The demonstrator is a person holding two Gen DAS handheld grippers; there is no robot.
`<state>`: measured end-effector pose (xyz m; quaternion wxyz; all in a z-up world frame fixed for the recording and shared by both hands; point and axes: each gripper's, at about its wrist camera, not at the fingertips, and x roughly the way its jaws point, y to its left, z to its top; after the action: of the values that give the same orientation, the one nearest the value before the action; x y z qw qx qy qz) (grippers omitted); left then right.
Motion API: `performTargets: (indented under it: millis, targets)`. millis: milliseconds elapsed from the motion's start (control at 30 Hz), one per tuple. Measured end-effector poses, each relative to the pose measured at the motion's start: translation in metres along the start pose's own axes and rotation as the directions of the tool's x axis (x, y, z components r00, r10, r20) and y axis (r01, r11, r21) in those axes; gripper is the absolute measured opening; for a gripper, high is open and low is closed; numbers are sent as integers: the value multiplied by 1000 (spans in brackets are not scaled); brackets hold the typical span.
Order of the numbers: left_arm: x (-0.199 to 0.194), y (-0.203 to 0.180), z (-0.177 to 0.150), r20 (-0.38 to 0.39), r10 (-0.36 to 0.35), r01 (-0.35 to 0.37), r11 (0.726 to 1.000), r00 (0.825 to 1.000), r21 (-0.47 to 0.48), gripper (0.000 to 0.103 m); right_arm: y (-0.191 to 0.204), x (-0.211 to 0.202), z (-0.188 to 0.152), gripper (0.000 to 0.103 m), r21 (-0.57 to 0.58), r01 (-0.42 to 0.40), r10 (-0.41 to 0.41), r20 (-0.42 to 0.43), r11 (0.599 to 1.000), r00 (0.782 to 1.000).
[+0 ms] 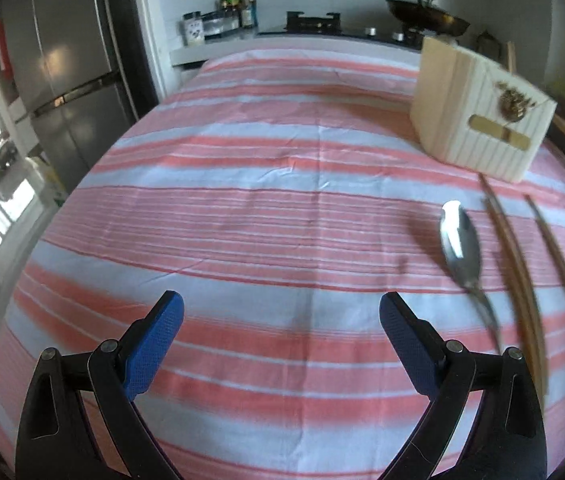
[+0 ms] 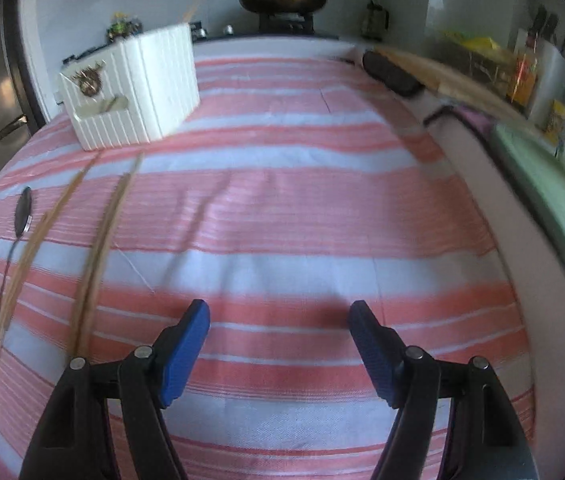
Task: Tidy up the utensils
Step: 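Move both open tools back over the remaining spoon and chopsticks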
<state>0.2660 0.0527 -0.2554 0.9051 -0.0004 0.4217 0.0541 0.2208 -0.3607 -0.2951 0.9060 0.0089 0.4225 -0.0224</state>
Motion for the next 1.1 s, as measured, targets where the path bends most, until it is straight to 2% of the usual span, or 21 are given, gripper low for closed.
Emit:
performTargets:
  millis: [133,300,1100]
  targets:
    - [15,1,-3,-51,10,-10,1000,999,-6,99,0,2,-2,79,6,-4,4,-1,1000,1000]
    - [21,10,-5,-80,-27,22,998,996,-58,103,2,2,-1,82,-4,-2,2,-4,1000,1000]
    - [22,11,-5,-80,-27,22,998,996,-63,103,3,4,-1,85,-3,-5,5,-6,1000,1000]
